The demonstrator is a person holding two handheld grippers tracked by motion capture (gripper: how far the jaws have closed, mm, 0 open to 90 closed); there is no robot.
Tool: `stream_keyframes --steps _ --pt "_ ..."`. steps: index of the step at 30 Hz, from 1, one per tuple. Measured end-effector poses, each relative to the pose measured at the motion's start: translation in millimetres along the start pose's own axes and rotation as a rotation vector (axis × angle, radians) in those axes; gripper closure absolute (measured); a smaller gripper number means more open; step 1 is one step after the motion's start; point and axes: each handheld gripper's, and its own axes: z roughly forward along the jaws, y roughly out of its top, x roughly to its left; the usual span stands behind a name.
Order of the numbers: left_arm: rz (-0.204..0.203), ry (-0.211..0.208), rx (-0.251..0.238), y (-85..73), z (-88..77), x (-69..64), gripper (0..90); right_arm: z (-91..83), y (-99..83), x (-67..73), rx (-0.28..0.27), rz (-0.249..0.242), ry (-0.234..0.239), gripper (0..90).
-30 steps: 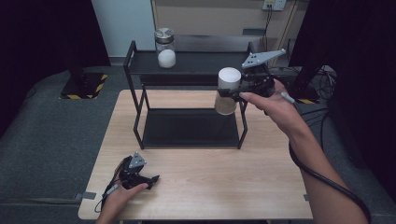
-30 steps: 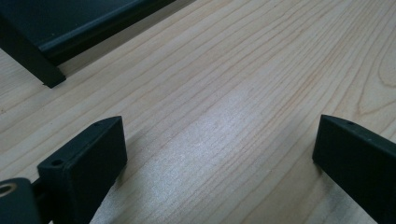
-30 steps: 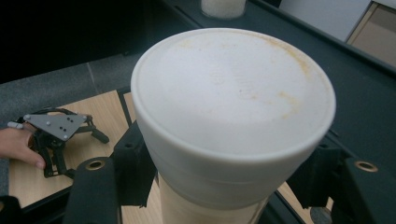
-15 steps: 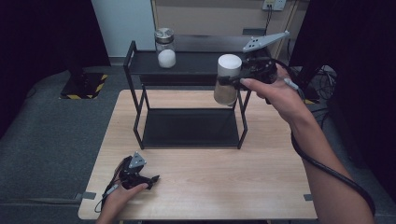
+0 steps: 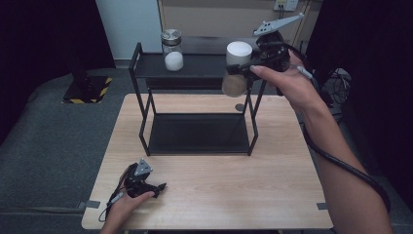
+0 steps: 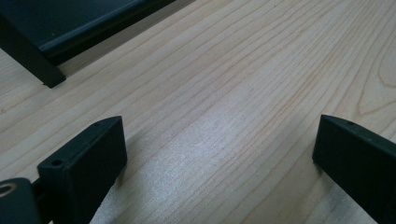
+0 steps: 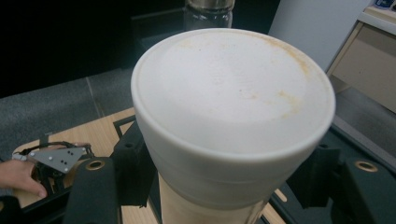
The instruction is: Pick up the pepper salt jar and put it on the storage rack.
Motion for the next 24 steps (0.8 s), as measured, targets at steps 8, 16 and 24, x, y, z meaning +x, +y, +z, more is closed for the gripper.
stream_keyframes --steps 8,16,24 --pt "0.000 0.000 0.000 0.0 0.0 0.0 1.8 4.5 8.2 -7.8 -0.007 0.011 -0.007 35.8" --pt "0.000 0.000 -0.001 -0.1 0.0 0.0 1.8 10.1 16.6 -14.9 -0.007 0.021 -0.014 35.8" --pt "0.000 0.000 0.000 0.0 0.0 0.0 1.8 13.0 24.5 -21.6 -0.010 0.030 -0.031 35.8"
